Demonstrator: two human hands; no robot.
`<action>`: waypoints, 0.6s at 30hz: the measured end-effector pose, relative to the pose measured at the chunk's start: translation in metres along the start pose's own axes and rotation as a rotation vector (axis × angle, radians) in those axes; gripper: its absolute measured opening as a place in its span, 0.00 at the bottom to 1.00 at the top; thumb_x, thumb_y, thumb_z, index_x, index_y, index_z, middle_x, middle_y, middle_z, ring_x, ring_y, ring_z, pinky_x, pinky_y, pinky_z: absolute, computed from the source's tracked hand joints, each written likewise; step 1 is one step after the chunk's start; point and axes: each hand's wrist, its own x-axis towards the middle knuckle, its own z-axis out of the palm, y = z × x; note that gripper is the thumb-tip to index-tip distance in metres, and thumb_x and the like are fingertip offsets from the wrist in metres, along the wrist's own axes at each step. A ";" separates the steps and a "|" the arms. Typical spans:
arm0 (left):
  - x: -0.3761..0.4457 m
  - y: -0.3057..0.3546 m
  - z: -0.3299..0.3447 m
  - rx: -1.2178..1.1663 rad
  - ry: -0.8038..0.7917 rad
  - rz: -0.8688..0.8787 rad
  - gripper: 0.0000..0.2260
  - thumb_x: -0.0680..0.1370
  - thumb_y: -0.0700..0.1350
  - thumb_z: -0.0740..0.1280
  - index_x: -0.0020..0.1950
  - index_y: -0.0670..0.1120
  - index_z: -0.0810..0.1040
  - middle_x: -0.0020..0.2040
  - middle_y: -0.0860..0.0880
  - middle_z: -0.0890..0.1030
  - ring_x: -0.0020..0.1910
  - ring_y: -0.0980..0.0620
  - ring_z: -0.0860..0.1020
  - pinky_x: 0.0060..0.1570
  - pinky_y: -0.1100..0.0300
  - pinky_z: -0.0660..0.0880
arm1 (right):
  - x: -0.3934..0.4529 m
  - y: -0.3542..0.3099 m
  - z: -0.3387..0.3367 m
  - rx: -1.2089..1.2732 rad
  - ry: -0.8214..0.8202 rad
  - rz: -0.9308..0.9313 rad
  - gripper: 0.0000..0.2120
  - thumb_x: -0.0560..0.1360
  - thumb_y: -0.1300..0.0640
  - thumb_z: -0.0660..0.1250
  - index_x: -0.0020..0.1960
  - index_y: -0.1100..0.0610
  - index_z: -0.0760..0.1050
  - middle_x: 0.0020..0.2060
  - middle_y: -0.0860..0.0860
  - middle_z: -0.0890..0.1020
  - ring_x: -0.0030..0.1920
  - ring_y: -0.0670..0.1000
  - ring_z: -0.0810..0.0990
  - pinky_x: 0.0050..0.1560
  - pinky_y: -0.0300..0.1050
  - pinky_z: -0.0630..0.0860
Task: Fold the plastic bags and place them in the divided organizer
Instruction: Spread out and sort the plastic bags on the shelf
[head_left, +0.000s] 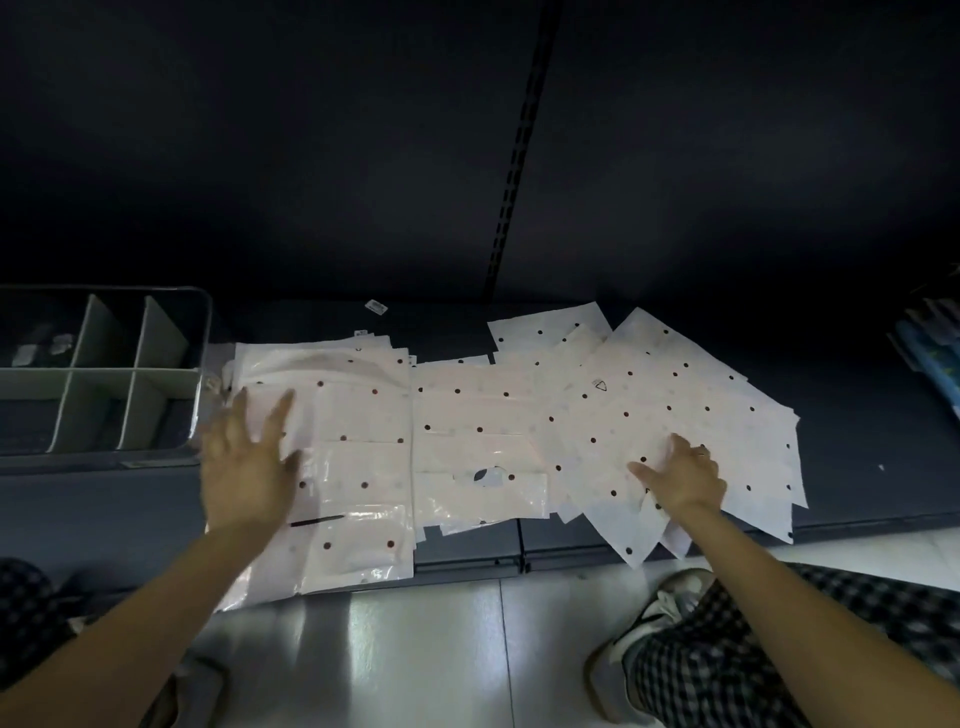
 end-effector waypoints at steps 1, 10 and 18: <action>-0.004 0.003 0.006 0.067 -0.030 0.065 0.30 0.75 0.46 0.70 0.75 0.51 0.62 0.76 0.36 0.52 0.74 0.32 0.52 0.70 0.35 0.51 | 0.002 -0.001 -0.002 0.013 -0.006 0.011 0.33 0.72 0.40 0.67 0.70 0.55 0.63 0.63 0.58 0.73 0.65 0.60 0.67 0.61 0.52 0.64; -0.012 -0.024 0.033 0.206 -0.343 -0.171 0.27 0.78 0.64 0.51 0.76 0.58 0.54 0.77 0.44 0.37 0.75 0.39 0.39 0.72 0.43 0.41 | -0.014 -0.059 -0.051 0.815 0.020 -0.267 0.01 0.78 0.56 0.64 0.48 0.53 0.74 0.44 0.50 0.80 0.47 0.53 0.79 0.40 0.40 0.73; -0.014 0.028 0.023 -0.066 -0.222 0.098 0.28 0.79 0.57 0.57 0.77 0.50 0.56 0.78 0.45 0.49 0.76 0.43 0.48 0.74 0.47 0.47 | -0.058 -0.150 -0.061 1.406 -0.204 -0.255 0.06 0.76 0.61 0.66 0.47 0.50 0.76 0.42 0.47 0.84 0.43 0.46 0.83 0.41 0.40 0.79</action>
